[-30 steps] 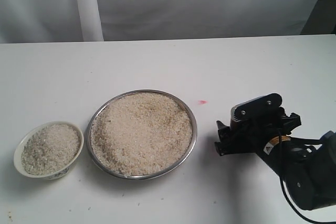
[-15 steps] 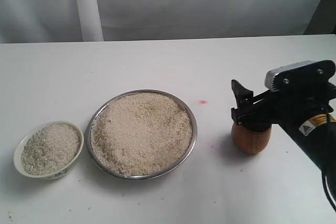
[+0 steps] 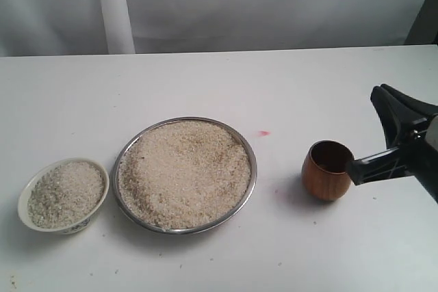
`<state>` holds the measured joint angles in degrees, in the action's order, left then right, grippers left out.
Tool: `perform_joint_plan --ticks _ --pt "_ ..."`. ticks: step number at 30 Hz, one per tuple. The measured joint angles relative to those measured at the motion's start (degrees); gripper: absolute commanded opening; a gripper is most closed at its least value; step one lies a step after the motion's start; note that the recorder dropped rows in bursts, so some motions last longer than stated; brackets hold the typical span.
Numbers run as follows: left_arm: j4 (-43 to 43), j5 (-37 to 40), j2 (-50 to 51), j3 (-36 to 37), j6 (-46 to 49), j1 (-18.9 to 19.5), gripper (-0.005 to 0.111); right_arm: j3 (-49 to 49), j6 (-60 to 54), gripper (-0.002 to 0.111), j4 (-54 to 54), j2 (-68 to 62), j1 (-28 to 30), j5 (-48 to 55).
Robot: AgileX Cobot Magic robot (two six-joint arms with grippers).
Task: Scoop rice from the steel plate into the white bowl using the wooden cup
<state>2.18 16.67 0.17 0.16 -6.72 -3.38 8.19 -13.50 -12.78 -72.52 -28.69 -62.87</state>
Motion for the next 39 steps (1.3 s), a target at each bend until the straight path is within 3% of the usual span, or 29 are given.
perform_joint_plan --ticks 18,25,29,39 --pt "0.0 0.0 0.0 0.0 0.0 0.0 0.000 0.0 0.2 0.000 0.0 0.7 0.0 0.1" --pt "0.0 0.0 0.0 0.0 0.0 0.0 0.000 0.0 -1.5 0.000 0.8 14.0 0.0 25.4" --pt "0.0 0.0 0.0 0.0 0.0 0.0 0.000 0.0 -5.8 0.000 0.0 24.2 0.6 32.6" --pt "0.0 0.0 0.0 0.0 0.0 0.0 0.000 0.0 -13.5 0.000 3.3 46.7 12.2 47.9"
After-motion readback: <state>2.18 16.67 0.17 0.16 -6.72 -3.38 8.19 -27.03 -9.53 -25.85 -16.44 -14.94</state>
